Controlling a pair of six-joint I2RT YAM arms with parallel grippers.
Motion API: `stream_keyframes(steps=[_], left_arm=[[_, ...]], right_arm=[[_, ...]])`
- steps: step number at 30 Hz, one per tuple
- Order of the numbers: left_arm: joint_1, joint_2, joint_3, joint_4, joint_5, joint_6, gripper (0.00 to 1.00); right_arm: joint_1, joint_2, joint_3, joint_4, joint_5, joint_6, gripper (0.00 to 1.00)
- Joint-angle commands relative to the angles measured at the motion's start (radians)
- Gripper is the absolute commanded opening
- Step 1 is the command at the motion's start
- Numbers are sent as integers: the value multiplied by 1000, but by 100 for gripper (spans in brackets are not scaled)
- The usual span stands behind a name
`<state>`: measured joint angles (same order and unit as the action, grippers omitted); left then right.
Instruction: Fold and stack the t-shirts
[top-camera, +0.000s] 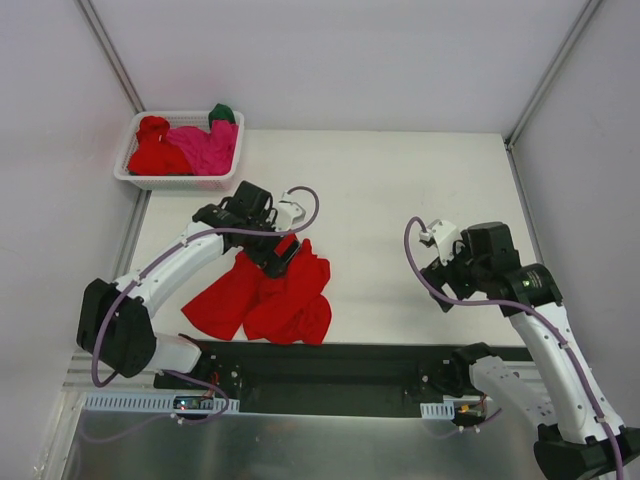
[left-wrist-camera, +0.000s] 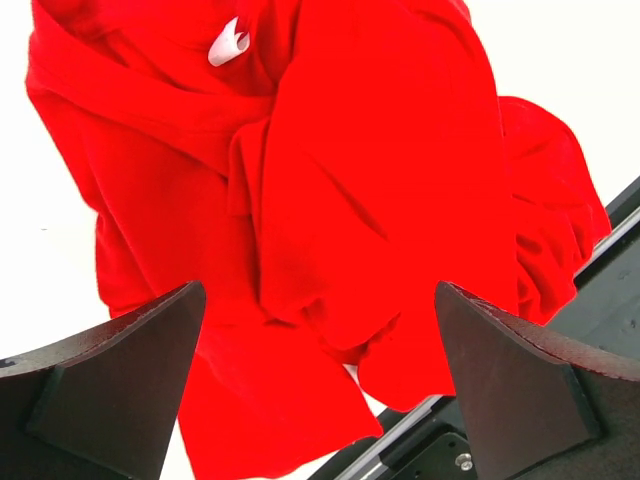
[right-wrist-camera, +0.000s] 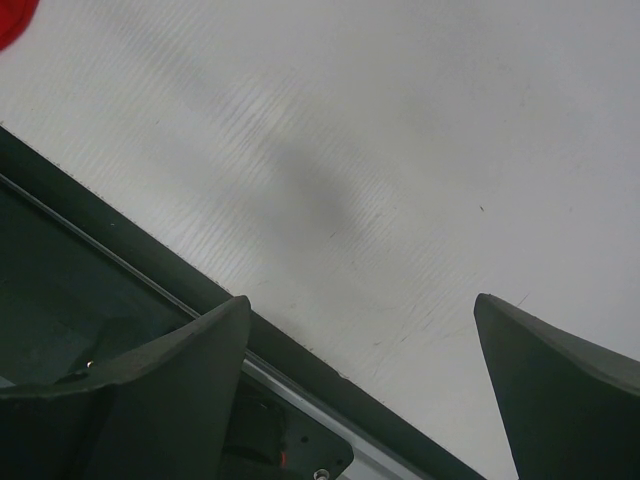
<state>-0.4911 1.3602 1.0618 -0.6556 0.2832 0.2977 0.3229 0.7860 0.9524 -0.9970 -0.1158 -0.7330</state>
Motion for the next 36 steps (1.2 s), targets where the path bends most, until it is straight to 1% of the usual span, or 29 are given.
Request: stream_keyframes(steps=[1,11,12,14,15,17,18,19,22,26,29,30,32,33,35,36], left_arm=[[-7,13,-25,31,14,-29,98],[-24,56,-60,22,-33,-48,89],[-26,63,-63,21,-30,-52,84],[-26,76,-65,10,-22,-55,80],[-26,88,-65,7,-24,-54,72],[-26,99,-62,2,-32,-48,67],[-26,106,-54,4,-32,-45,62],[-26,108,-46,4,-33,-45,41],[-27,116,-13,2,-32,-54,0],[-30,114,30,-2,-36,-45,0],[-41,68,157,-33,-56,6,0],[-44,45,278,-50,-64,18,0],[-58,30,434,-123,-38,49,0],[-66,33,607,-153,-18,58,0],[-79,39,764,-229,52,79,0],[-105,45,888,-248,69,89,0]], right_arm=[[-5,4,14,5,22,1,96],[-5,38,43,-2,30,-14,96],[-5,38,46,-2,30,-14,96],[-5,39,49,-6,30,-16,96],[-5,38,49,-5,31,-17,96],[-5,38,51,-8,33,-22,96],[-5,36,49,-8,36,-22,96],[-5,35,48,-8,38,-23,96],[-5,33,40,-8,39,-26,96],[-5,32,34,-8,44,-31,96],[-5,33,39,-8,47,-34,96],[-5,33,40,-6,47,-36,96],[-4,44,43,-5,44,-36,96],[-5,48,43,-3,44,-34,96],[-4,67,51,0,39,-29,96],[-5,73,55,1,36,-28,96]])
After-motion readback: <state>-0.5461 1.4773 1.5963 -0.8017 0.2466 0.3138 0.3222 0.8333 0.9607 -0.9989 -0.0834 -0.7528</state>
